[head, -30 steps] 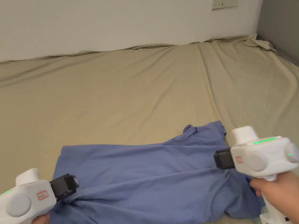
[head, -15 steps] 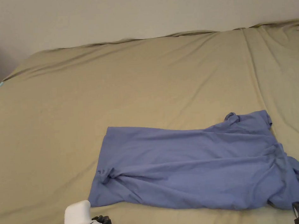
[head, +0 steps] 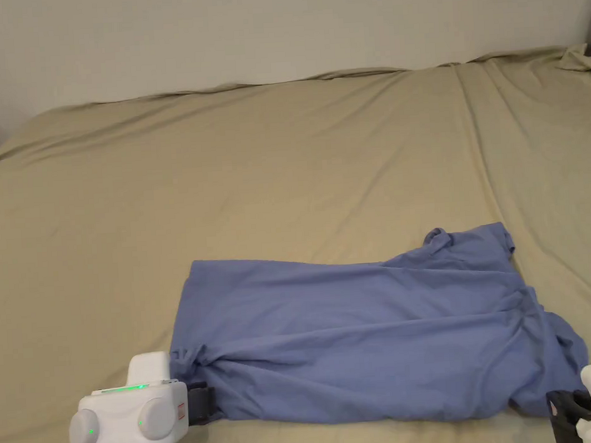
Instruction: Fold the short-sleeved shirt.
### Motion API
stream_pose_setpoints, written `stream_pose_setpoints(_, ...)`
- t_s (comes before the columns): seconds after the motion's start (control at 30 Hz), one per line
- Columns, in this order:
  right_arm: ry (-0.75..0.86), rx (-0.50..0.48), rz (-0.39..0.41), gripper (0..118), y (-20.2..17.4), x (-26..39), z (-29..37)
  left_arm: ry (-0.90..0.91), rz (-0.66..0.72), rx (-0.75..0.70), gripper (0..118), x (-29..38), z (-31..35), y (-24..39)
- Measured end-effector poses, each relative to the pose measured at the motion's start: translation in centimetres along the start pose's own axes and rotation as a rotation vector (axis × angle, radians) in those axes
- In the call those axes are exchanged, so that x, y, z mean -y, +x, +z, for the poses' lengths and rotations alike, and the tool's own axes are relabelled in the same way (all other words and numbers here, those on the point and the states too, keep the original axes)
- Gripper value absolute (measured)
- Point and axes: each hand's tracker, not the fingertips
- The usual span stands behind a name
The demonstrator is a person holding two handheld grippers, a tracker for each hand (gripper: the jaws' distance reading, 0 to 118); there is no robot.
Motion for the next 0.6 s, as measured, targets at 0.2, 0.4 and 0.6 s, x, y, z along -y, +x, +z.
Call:
stream_pose_setpoints(0.2,-0.063,0.044,-0.076,5,1.8,0.1,-2.1,0.106,0.026,0.067,2,-0.4,4.3,0.8)
stream_pose_setpoints(0.4,-0.040,-0.007,-0.120,98,5.0,-1.4,-4.6,0.138,0.114,0.179,2,-0.4,7.6,-0.7)
stream_pose_setpoints(0.6,-0.161,-0.026,-0.153,117,6.5,-2.3,-9.9,0.117,0.099,0.170,2,-0.7,8.4,0.3)
